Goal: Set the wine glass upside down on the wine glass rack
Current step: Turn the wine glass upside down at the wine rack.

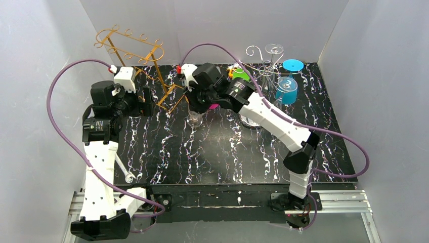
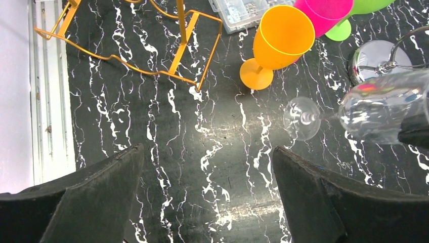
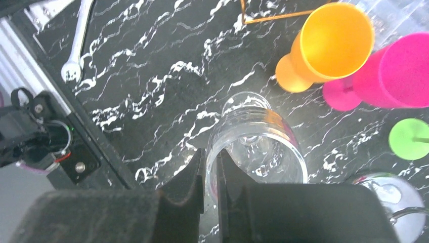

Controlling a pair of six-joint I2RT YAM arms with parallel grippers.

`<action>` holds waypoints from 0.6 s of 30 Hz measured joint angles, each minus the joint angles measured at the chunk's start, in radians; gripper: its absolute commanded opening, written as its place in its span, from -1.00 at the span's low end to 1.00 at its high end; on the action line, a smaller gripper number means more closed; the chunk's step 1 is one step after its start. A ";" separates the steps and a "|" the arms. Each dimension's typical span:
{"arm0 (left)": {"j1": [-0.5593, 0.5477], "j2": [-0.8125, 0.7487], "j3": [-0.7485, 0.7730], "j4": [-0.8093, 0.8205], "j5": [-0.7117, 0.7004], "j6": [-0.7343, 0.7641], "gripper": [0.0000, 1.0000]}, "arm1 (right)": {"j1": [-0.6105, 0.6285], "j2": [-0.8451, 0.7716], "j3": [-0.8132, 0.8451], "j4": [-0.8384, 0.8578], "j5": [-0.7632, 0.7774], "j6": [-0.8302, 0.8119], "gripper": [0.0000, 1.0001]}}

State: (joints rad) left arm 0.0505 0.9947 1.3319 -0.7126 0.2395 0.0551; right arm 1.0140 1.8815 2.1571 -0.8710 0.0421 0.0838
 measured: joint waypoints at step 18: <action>0.000 0.001 0.000 -0.002 0.048 -0.014 0.96 | 0.003 -0.016 -0.176 -0.013 -0.090 0.042 -0.97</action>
State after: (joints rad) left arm 0.0505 0.9958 1.3318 -0.7145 0.2873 0.0408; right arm 1.0168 1.8652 1.9811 -0.8835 -0.0482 0.1261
